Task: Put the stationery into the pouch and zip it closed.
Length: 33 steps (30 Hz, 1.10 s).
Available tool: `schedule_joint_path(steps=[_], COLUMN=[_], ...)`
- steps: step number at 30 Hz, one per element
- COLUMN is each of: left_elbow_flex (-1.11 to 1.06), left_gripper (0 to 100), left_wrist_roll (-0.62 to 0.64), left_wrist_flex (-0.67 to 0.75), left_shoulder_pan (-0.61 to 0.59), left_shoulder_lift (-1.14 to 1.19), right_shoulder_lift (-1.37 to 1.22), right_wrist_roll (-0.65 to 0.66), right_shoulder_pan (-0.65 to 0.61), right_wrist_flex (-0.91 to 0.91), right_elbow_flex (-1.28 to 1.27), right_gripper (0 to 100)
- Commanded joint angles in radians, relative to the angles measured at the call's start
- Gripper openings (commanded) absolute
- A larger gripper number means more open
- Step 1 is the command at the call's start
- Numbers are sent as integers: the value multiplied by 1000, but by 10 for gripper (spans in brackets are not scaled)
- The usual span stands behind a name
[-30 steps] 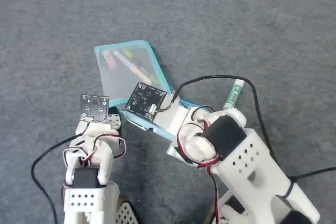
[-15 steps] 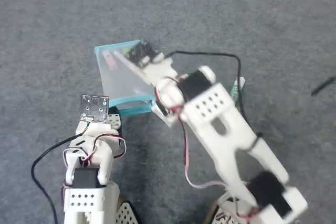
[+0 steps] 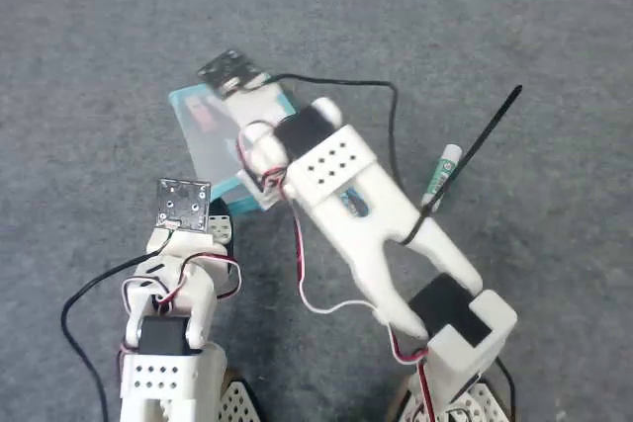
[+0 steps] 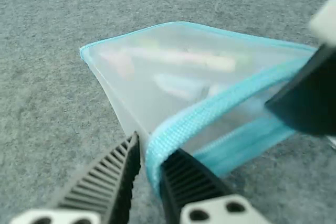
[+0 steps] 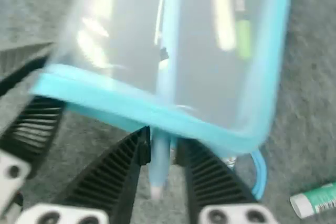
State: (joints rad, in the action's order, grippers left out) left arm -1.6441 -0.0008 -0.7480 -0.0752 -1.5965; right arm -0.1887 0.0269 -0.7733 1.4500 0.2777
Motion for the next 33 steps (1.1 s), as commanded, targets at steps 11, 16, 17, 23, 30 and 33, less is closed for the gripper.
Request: schedule_joint_path(steps=[11,16,17,23,30,33], left_elbow_flex=[22,22,24,70,61,61], left_gripper=[12,12,12,12,12,12], left_wrist_roll=[-20,-20,-20,87,-40,-37], left_wrist_flex=[31,31,31,26,-69,-61], left_shoulder_pan=[15,14,6,-141,91,48], left_shoulder_lift=[-18,-18,-18,-18,-18,-18], right_shoulder_lift=[406,552,576,610,604,533], right_wrist_roll=[118,150,150,46,-12,-14], right_shoulder_pan=[8,67,108,463,582,587], right_wrist_flex=[88,127,130,-42,-398,-464], right_elbow_flex=[60,-86,-138,-582,-876,-881], right_gripper=[221,221,221,221,220,220])
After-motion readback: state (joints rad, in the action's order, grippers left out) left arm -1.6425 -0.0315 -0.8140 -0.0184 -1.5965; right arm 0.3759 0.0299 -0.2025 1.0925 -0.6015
